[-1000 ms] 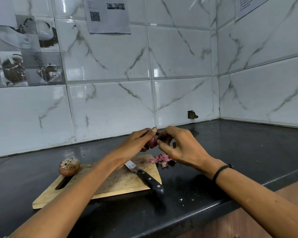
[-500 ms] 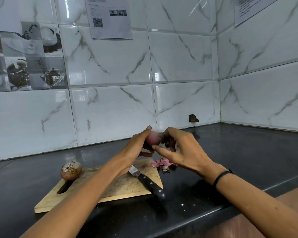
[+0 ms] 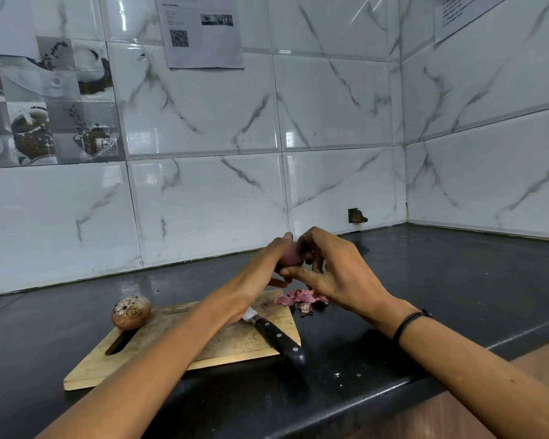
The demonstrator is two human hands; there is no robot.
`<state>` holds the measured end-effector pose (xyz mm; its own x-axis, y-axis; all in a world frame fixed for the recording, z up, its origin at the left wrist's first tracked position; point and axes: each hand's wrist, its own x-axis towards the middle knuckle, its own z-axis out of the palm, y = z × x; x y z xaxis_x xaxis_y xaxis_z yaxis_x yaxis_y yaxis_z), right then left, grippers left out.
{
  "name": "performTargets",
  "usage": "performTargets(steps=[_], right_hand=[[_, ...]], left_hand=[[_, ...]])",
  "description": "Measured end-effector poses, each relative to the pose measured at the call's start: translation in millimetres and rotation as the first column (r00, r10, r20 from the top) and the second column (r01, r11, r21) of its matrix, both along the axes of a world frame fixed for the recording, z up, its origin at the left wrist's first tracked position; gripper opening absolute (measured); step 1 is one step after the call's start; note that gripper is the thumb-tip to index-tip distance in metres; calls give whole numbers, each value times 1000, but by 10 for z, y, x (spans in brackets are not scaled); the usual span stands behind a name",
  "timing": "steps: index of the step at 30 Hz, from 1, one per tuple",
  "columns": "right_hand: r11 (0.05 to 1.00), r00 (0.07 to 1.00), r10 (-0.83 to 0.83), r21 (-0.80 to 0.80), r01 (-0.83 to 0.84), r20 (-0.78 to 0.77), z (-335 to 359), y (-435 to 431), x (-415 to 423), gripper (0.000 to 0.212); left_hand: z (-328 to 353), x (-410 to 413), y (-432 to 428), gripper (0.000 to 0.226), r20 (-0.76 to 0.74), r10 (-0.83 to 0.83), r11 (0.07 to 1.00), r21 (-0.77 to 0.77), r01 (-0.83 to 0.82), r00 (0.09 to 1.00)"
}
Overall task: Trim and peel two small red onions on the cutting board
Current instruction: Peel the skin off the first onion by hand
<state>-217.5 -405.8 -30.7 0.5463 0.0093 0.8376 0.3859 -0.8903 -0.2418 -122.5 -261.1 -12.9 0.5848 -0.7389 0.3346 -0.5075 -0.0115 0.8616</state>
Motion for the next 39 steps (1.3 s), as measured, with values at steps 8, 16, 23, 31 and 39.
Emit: performTargets(steps=[8,16,23,31,39], right_hand=[[999,999,-32,42,31,28,10,21,-11,37],[999,997,-35,23,34,62,20,43,-10,47],[998,997,-17,-62,22,73,-11,19,41,45],[985,991,-82,-144,97,108,-27,48,57,37],[998,991,-68,23,66,115,31,44,-41,48]], left_hand=[[7,26,32,53,47,-28,999,-19,29,999],[35,-17,54,39,52,-47,997,-55,50,998],[32,-39,34,37,162,-53,999,7,52,985],[46,-92,51,44,157,-28,999,-26,32,987],[47,-84,73,36,136,-20,999,-29,24,991]])
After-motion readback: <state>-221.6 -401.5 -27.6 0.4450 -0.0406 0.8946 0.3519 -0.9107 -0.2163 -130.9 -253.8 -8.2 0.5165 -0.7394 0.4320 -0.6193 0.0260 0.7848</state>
